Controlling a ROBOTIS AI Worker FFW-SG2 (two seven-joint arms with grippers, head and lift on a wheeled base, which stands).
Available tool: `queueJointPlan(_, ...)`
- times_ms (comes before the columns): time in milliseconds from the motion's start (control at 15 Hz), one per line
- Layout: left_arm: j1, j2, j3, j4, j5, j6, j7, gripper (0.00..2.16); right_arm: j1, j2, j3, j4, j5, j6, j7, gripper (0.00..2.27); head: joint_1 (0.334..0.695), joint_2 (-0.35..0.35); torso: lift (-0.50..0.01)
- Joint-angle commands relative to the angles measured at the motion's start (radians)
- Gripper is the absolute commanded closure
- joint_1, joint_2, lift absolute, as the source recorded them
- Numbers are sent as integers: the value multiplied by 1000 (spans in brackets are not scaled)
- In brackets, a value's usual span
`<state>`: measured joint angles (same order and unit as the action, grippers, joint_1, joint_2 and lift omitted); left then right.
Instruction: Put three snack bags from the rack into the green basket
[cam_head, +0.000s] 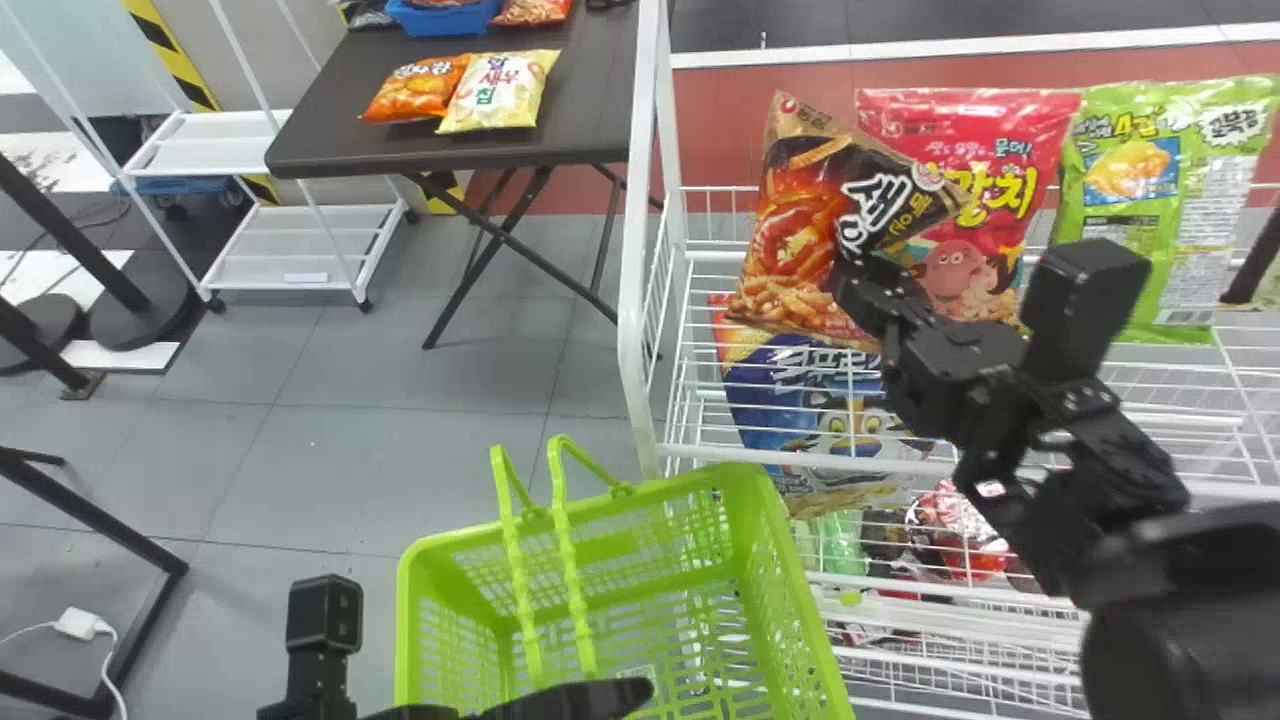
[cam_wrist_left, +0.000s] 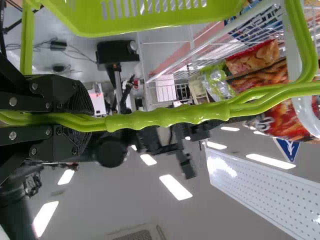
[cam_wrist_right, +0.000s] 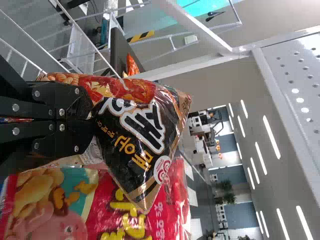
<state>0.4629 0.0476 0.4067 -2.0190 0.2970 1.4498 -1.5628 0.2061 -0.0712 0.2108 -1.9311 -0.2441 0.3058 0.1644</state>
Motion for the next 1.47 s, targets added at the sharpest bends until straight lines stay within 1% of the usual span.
queueJointPlan(0,-30,0,1,0,-7,19,3,2148,147,-12,-30,-196,-8,135,4,2250,695,132,0)
queueJointPlan(133,-33,0,1,0,-6,22,7,2148,277,-19,-41,-341,-8,270,32,2250,695,128,0)
queueJointPlan(333,-33,-3,1,2,-7,25,10,2148,357,-39,-30,-434,-54,485,76,2250,695,157,0)
queueJointPlan(400,-33,-5,0,3,-7,25,12,2148,357,-51,1,-440,-54,553,76,2250,695,175,0)
queueJointPlan(533,-33,-6,-14,2,-7,25,15,2148,322,-59,81,-376,-52,556,86,2240,695,222,0)
queueJointPlan(600,-33,-8,-20,2,-9,25,18,2148,297,-59,113,-330,-54,549,84,2206,695,279,0)
queueJointPlan(667,-33,-8,-26,2,-9,25,21,2148,269,-56,145,-282,-63,546,84,1993,695,305,0)
queueJointPlan(733,-33,-8,-28,2,-9,25,23,2148,239,-56,170,-241,-55,559,81,1463,695,331,0)
queueJointPlan(800,-33,-9,-28,3,-9,22,23,2148,220,-58,187,-213,-47,574,67,525,695,350,0)
queueJointPlan(867,-33,-9,-28,3,-10,22,23,2148,211,-58,191,-196,-35,580,55,-2,695,350,0)
queueJointPlan(1000,-33,-9,-31,5,-10,22,35,2148,217,-61,153,-201,-72,580,58,-1,695,350,0)
queueJointPlan(1133,-38,-9,-40,5,-13,22,41,2148,242,-65,52,-256,-184,574,75,36,695,350,0)
queueJointPlan(1200,-40,-9,-48,5,-15,25,43,2148,243,-62,6,-270,-193,546,72,39,695,350,0)
queueJointPlan(1267,-41,-8,-52,2,-15,25,43,2148,233,-56,-53,-275,-195,537,63,39,695,326,0)
queueJointPlan(1333,-41,-6,-52,2,-15,25,44,2148,190,-50,-106,-273,-198,537,55,46,695,288,0)
queueJointPlan(1400,-41,-8,-52,3,-16,25,44,2148,148,-48,-137,-250,-196,537,46,49,695,235,0)
